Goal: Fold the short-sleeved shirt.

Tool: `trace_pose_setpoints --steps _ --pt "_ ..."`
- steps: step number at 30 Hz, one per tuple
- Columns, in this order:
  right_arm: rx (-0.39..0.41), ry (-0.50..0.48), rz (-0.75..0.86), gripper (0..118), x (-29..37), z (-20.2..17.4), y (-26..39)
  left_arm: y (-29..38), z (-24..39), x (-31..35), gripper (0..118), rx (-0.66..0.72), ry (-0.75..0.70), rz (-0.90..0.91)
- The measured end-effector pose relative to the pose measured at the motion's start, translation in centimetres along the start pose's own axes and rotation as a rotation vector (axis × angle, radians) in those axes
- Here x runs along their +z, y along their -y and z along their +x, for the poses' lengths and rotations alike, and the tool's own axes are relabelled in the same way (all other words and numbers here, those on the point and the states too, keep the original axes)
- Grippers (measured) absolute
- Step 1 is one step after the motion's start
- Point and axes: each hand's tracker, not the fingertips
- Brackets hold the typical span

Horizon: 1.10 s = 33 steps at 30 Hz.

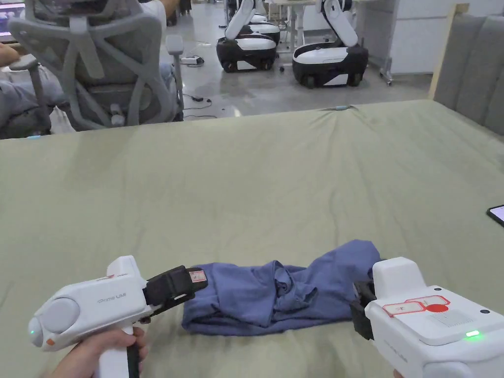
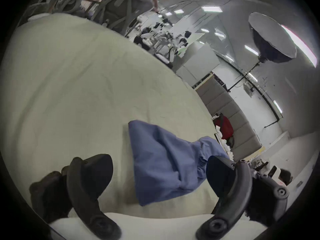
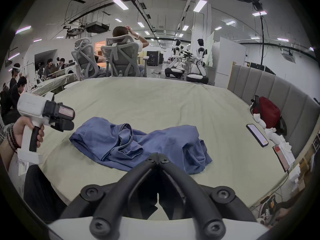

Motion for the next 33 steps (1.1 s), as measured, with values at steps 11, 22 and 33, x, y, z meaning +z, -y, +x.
trace_pose_setpoints --steps 11,22,33 --pt "-0.006 -0.006 -0.009 0 -0.1 0.1 0.0 1.0 -0.1 -5.1 23 0.080 0.025 -0.075" --pt "-0.009 -0.001 -0.005 0 0.4 0.3 0.0 0.1 -0.5 -0.6 19 0.009 0.000 0.012" --pt "-0.006 -0.012 -0.005 0 0.0 -0.2 0.0 -1.2 -7.7 8.5 19 0.077 -0.142 0.126"
